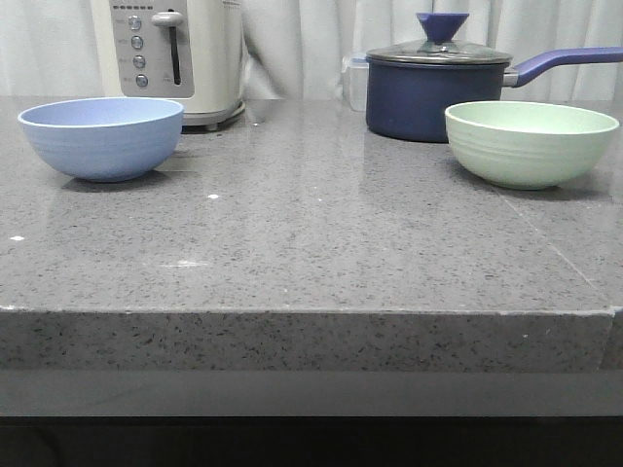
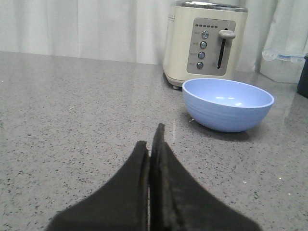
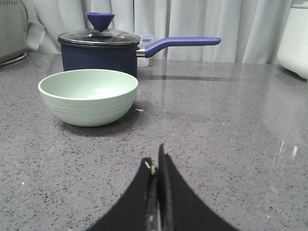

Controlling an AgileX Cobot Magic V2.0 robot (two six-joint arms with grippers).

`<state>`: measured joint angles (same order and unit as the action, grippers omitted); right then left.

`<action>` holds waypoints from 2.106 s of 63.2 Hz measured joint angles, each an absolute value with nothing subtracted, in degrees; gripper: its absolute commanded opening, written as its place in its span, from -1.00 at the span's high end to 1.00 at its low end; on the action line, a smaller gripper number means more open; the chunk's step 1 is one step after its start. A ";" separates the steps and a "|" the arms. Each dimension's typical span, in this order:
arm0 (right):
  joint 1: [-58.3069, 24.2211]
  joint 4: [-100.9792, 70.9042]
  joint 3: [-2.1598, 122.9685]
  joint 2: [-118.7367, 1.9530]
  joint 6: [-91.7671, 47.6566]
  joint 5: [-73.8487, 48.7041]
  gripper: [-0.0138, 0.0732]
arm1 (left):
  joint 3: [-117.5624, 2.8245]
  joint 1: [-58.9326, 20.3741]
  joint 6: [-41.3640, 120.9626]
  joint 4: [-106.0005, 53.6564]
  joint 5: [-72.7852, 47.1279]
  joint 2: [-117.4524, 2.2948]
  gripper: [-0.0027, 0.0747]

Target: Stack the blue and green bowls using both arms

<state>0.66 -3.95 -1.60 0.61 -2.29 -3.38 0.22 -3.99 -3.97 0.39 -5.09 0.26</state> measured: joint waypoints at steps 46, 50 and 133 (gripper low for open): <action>0.66 -3.95 -1.60 0.61 -2.29 -3.38 0.83 | 0.22 -3.99 -3.97 0.39 -5.09 0.26 0.98; 0.66 -3.95 -1.60 0.61 -2.29 -3.38 0.83 | 0.22 -3.99 -3.97 0.39 -4.80 0.26 0.98; 0.66 -3.95 38.33 -31.72 -2.29 -39.27 0.83 | -44.49 -3.99 -3.97 -0.68 -34.43 -31.15 0.98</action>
